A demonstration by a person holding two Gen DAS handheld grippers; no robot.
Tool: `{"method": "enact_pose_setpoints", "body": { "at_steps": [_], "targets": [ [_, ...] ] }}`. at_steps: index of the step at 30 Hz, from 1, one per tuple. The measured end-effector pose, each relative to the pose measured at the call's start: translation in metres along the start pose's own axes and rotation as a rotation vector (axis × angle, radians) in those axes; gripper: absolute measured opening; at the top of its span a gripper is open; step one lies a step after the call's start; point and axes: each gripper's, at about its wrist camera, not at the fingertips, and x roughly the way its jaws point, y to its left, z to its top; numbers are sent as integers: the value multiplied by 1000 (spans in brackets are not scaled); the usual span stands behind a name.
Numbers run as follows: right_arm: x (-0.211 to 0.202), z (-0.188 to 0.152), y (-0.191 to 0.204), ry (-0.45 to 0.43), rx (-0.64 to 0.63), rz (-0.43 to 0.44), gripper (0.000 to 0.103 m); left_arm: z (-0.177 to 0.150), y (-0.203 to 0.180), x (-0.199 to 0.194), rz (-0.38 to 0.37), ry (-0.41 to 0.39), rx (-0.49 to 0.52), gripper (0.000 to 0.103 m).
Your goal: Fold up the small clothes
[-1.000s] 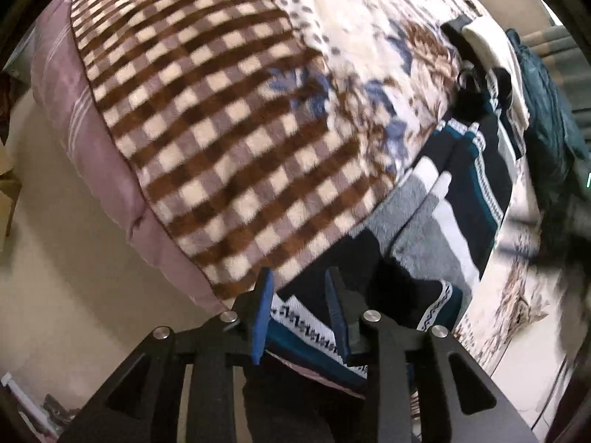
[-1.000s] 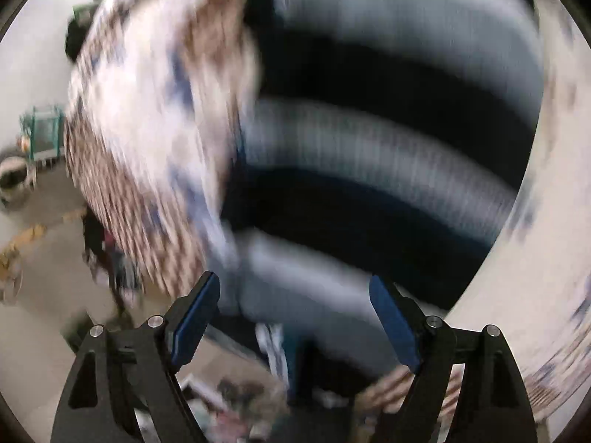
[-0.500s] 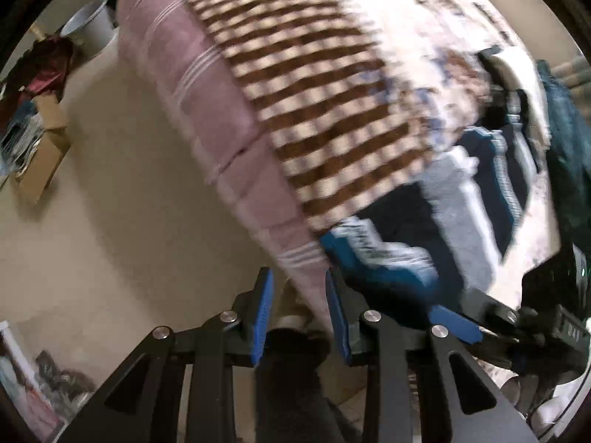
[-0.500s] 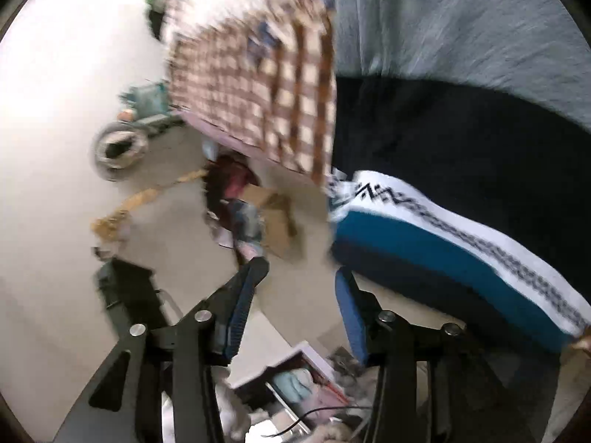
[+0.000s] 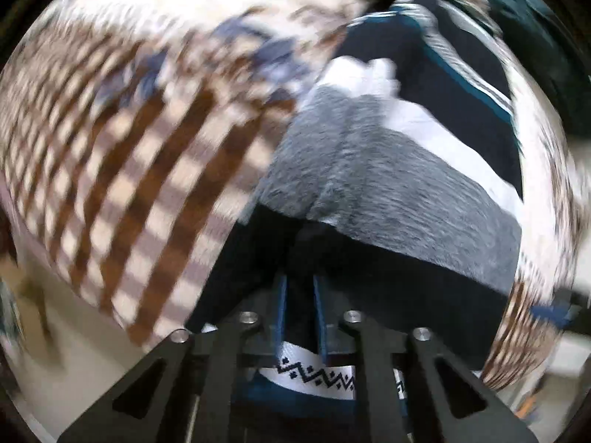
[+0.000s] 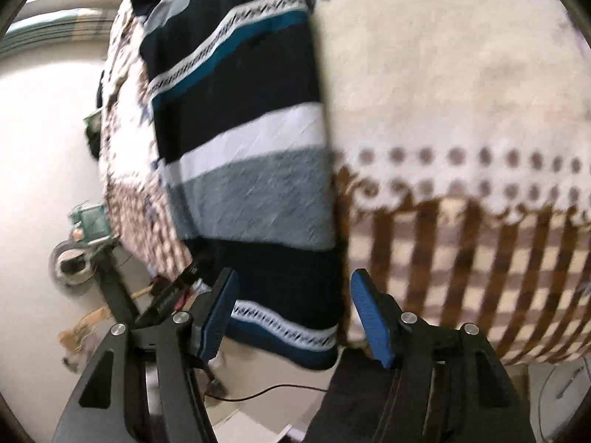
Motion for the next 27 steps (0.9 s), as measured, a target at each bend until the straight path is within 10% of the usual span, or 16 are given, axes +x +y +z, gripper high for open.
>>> {"method": "enact_pose_setpoints", "body": {
  "at_steps": [12, 14, 21, 24, 27],
  "targets": [
    [93, 144, 211, -81, -85, -84, 62, -9, 32, -31, -119, -46, -3, 8],
    [116, 168, 230, -91, -82, -204, 6, -10, 38, -32, -139, -43, -20, 8],
    [115, 148, 278, -167, -197, -286, 4, -8, 67, -41, -179, -45, -55, 8],
    [150, 159, 280, -68, -239, -362, 5, -1, 89, -19, -227, 22, -93, 11],
    [131, 155, 260, -20, -201, -218, 17, 6, 98, -25, -316, 52, -105, 19]
  ]
}}
